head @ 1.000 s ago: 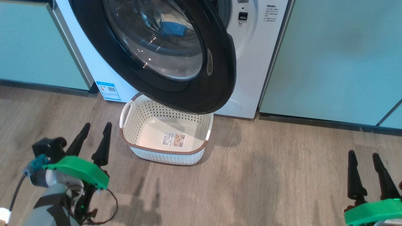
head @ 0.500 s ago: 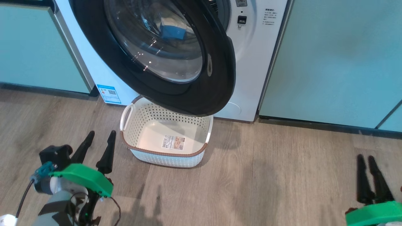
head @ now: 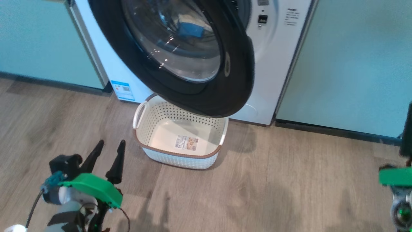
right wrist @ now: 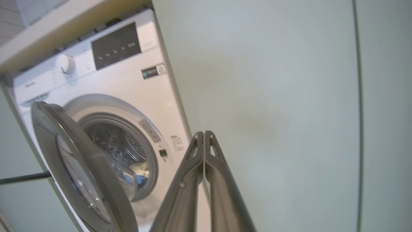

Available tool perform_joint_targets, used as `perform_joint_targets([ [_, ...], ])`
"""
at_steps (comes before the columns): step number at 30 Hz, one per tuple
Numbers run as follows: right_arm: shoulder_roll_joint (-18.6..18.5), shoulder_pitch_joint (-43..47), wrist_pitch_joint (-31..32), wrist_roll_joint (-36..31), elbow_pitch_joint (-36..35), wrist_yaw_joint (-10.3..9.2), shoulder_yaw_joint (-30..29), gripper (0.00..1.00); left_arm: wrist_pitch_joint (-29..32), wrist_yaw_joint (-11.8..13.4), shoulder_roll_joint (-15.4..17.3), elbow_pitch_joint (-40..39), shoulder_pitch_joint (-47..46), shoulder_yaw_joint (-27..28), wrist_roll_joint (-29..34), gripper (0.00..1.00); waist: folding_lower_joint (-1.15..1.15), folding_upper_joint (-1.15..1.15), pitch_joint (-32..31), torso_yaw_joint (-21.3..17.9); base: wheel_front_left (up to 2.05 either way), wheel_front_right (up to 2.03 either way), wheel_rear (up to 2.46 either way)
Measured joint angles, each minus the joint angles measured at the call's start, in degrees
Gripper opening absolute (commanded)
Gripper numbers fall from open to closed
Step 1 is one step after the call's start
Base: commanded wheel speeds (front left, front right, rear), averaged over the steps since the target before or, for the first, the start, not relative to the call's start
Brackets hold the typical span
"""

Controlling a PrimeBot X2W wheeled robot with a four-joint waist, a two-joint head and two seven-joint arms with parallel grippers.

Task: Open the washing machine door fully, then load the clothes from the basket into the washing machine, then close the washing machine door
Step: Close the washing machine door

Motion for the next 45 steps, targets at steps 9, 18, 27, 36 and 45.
perform_joint_targets([
  [9,-3.2,-8.5,-0.2,-0.1,-7.8,0.0,8.2,0.0,0.0,0.0,-1.9,0.3,-0.2,-1.1,0.9,1.0,0.0,0.0,0.6,4.8,0.0,0.0,0.0],
  [18,-6.7,-15.2,-0.3,-2.2,-7.6,0.01,22.7,0.0,0.0,0.0,-2.6,1.0,-0.6,-2.7,1.7,1.0,0.0,0.0,1.2,10.5,0.0,0.0,0.0],
  [27,-6.9,-19.0,-0.2,-1.9,4.6,0.0,33.1,0.0,0.0,0.0,-4.6,1.1,-3.3,-4.0,1.9,1.0,0.0,0.0,2.8,15.1,0.0,0.0,0.0],
  [36,-3.5,-24.2,-0.2,-2.3,21.4,0.0,32.9,0.0,0.0,0.0,-6.5,1.0,-5.0,-4.3,1.9,1.0,0.01,0.0,6.1,17.2,0.0,0.0,0.0],
  [45,-1.0,-28.6,-0.2,-2.3,31.4,0.0,26.3,0.0,0.0,0.0,-7.8,0.8,-7.3,-4.2,2.3,1.0,0.01,0.0,9.6,17.6,0.0,0.0,0.0],
])
